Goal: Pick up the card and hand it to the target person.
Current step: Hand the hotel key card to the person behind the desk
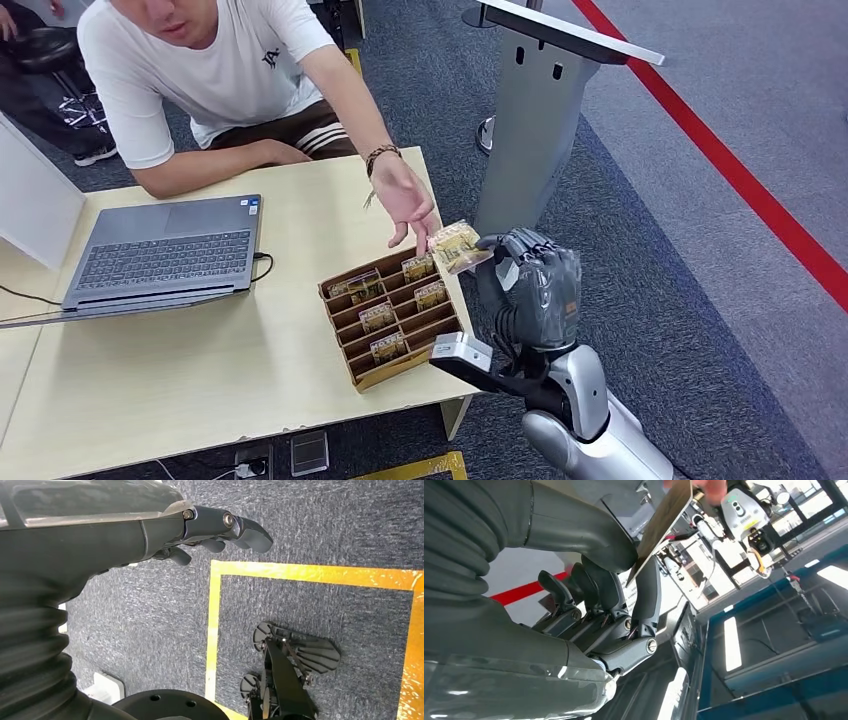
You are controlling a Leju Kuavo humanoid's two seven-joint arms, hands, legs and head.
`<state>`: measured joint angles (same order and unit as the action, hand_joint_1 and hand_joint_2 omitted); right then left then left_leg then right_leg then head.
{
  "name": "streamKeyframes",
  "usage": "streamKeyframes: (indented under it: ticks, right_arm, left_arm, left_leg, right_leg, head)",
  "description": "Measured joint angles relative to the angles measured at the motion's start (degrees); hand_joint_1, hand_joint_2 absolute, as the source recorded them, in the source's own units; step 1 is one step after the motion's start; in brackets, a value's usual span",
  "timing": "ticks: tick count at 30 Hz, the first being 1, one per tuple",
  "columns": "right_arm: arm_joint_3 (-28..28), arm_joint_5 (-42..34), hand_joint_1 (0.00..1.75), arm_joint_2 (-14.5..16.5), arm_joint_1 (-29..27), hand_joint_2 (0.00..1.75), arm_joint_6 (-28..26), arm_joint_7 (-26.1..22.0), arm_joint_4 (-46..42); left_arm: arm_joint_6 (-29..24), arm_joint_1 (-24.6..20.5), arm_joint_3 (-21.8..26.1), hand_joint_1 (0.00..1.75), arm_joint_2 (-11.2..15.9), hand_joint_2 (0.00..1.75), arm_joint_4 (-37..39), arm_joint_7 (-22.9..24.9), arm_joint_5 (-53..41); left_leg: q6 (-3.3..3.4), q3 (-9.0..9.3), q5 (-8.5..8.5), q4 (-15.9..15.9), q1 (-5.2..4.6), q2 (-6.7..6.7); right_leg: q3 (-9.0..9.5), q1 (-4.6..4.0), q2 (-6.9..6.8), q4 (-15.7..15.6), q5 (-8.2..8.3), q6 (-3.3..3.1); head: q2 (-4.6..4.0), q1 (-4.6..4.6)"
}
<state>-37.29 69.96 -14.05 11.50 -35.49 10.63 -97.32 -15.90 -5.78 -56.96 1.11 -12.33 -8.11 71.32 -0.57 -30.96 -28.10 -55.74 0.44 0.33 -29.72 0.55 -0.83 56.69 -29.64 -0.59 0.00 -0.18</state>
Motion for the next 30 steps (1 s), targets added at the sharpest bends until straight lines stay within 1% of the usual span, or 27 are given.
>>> streamKeyframes:
  ticks: [2,5,8,12,16,18,22,24,25,26,27,28,30]
  right_arm:
    - [0.34,0.53,1.48,0.82,0.22,1.75,-1.02,-1.45,0.56]
    - [1.36,0.82,1.48,2.49,0.42,1.75,-1.17,-4.74,1.55]
    - [2.82,0.20,1.48,4.53,0.81,1.75,-1.17,-8.02,3.06]
    - [4.49,-1.03,1.48,7.02,1.48,1.75,-1.17,-11.00,5.21]
    - [5.89,-1.35,0.00,9.22,2.12,1.75,-1.17,-12.47,7.32]
    - [6.53,-1.39,0.00,10.10,2.28,1.75,-1.17,-12.95,8.27]
    - [7.61,-2.30,0.00,11.27,2.26,1.75,-1.17,-14.26,9.47]
    - [8.18,-4.98,0.00,11.82,2.25,1.75,-1.17,-15.55,10.02]
    - [8.40,-8.07,0.00,12.04,2.26,1.75,-1.17,-16.45,10.37]
    - [8.54,-12.93,0.00,12.19,2.29,1.75,-1.17,-17.54,10.77]
    - [8.62,-19.94,0.00,12.26,2.34,1.75,-1.15,-18.87,11.19]
    - [8.67,-28.85,0.00,12.24,2.41,1.75,-1.08,-20.42,11.62]
    - [8.70,-49.80,0.00,11.85,2.43,1.75,-0.15,-23.88,12.31]
  left_arm:
    - [-0.16,-0.03,0.00,0.00,-0.02,1.75,0.00,0.01,0.00]
    - [-0.44,-0.03,0.00,0.00,-0.07,1.75,0.00,0.16,0.09]
    - [-0.60,-0.04,0.00,0.00,-0.10,1.75,0.00,0.55,0.28]
    - [-0.77,-0.05,0.00,0.00,-0.15,1.75,0.00,1.00,0.60]
    - [-0.06,-0.07,-0.01,0.00,-0.15,1.75,0.00,1.88,0.68]
    - [0.64,-0.07,-0.02,0.00,-0.15,1.75,0.00,2.25,0.68]
    - [0.71,-0.06,-0.02,0.00,-0.15,0.00,0.00,2.69,0.64]
    - [0.03,-0.06,-0.02,0.00,-0.14,0.00,0.00,2.93,0.77]
    - [-0.28,-0.05,-0.01,0.00,-0.14,0.00,0.00,3.00,0.88]
    - [-0.51,-0.05,-0.01,0.00,-0.13,0.00,0.00,2.98,1.02]
    - [-0.78,-0.05,0.00,0.00,-0.12,0.00,0.00,2.96,1.15]
    - [-1.06,-0.05,0.00,0.00,-0.10,0.00,0.00,2.94,1.27]
    - [-1.58,-0.05,0.00,0.00,-0.04,0.00,0.00,2.93,1.60]
  left_leg:
    - [0.00,0.00,0.00,0.00,0.00,0.00]
    - [0.00,0.00,0.00,0.00,0.00,-0.01]
    - [0.00,-0.01,0.00,0.00,0.00,-0.01]
    - [0.00,-0.01,0.00,0.00,0.00,-0.01]
    - [0.00,-0.01,0.00,0.00,0.00,-0.01]
    - [0.00,-0.01,0.00,0.00,0.00,-0.01]
    - [0.00,-0.01,0.00,0.00,0.00,-0.01]
    - [0.00,-0.01,0.00,0.00,0.00,-0.01]
    - [0.00,-0.01,0.00,0.00,0.00,-0.01]
    - [0.00,-0.01,0.00,0.00,0.00,-0.01]
    - [0.00,-0.01,0.00,0.00,0.00,0.00]
    - [0.00,-0.01,0.00,0.00,0.00,-0.01]
    - [0.00,-0.01,0.00,0.00,0.00,-0.01]
  right_leg:
    - [0.00,0.00,-0.01,0.00,0.00,0.00]
    - [-0.01,0.00,-0.01,0.00,0.00,0.00]
    - [-0.01,0.00,-0.01,0.01,0.00,0.00]
    - [-0.01,0.00,0.00,0.02,0.00,0.00]
    - [-0.01,0.00,-0.01,0.02,0.00,0.00]
    - [-0.01,0.00,-0.01,0.02,0.00,0.00]
    - [-0.02,0.00,0.00,0.02,0.00,0.00]
    - [-0.02,0.00,0.00,0.02,0.00,0.00]
    - [-0.03,0.00,0.00,0.02,0.00,0.00]
    - [-0.03,0.00,-0.01,0.01,0.00,0.00]
    - [-0.03,0.00,-0.01,0.01,0.00,0.00]
    - [-0.02,0.00,-0.01,0.01,0.00,0.00]
    - [-0.03,0.00,-0.01,0.01,0.00,0.00]
  head:
    - [0.00,-0.03]
    - [0.00,-0.03]
    - [0.00,-0.07]
    - [0.00,0.01]
    - [0.00,0.01]
    - [0.00,-0.02]
    - [0.00,-0.01]
    - [0.00,-0.01]
    - [0.00,-0.02]
    - [0.00,-0.04]
    - [0.00,-0.05]
    - [0.00,-0.05]
    - [0.00,-0.01]
